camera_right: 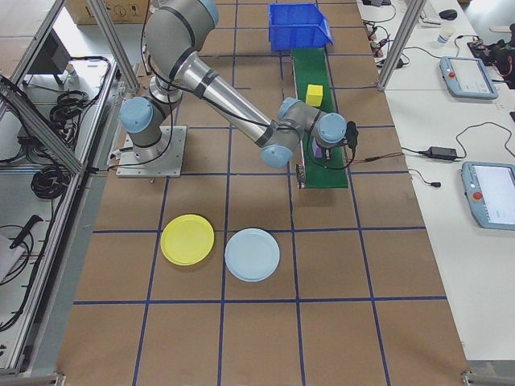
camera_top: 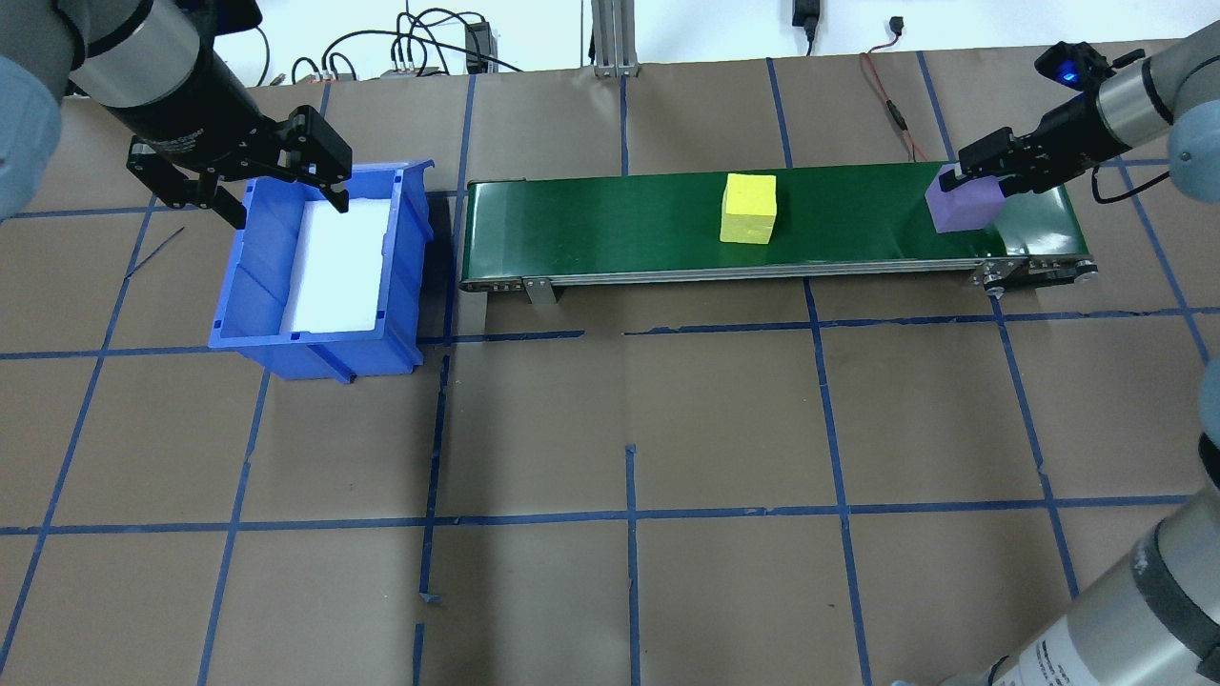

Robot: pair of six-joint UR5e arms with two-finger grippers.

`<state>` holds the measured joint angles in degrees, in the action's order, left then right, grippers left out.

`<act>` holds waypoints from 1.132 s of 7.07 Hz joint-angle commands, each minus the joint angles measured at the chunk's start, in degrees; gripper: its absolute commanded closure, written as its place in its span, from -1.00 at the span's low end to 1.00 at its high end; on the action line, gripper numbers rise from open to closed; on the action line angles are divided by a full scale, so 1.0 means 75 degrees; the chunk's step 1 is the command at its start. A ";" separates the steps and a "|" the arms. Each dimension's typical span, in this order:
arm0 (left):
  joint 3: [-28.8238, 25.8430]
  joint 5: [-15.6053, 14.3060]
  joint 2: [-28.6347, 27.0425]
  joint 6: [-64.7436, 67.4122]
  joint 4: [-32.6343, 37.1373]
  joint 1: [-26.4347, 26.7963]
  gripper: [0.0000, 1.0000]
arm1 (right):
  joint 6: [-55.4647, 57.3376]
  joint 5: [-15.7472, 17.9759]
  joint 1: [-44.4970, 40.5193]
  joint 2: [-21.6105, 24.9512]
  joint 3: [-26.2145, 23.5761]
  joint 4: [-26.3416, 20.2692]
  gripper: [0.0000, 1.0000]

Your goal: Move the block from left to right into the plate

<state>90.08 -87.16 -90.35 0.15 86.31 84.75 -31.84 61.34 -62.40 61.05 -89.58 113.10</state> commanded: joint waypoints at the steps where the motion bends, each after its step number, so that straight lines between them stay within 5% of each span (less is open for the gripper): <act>1: 0.0001 -0.0016 0.0000 0.0003 0.0000 0.0008 -1.00 | 0.0131 0.0700 0.0000 0.0027 0.0096 0.0014 0.14; 3: 0.0012 -0.0016 0.0000 0.0003 0.0000 0.0020 -1.00 | 0.0062 0.1626 0.0000 0.0237 0.0423 0.0025 0.46; 6: 0.0013 -0.0016 0.0000 0.0003 0.0000 0.0020 -1.00 | -0.0694 0.3054 0.0372 0.1372 0.0017 -0.0685 0.46; 8: 0.0013 -0.0016 0.0000 0.0003 -0.0012 0.0020 -1.00 | -0.2330 0.3107 0.2299 0.2087 -0.0614 -0.1169 0.45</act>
<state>90.17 -87.28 -90.35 0.18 86.29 84.90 -41.37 83.79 -53.44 73.42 -91.21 106.17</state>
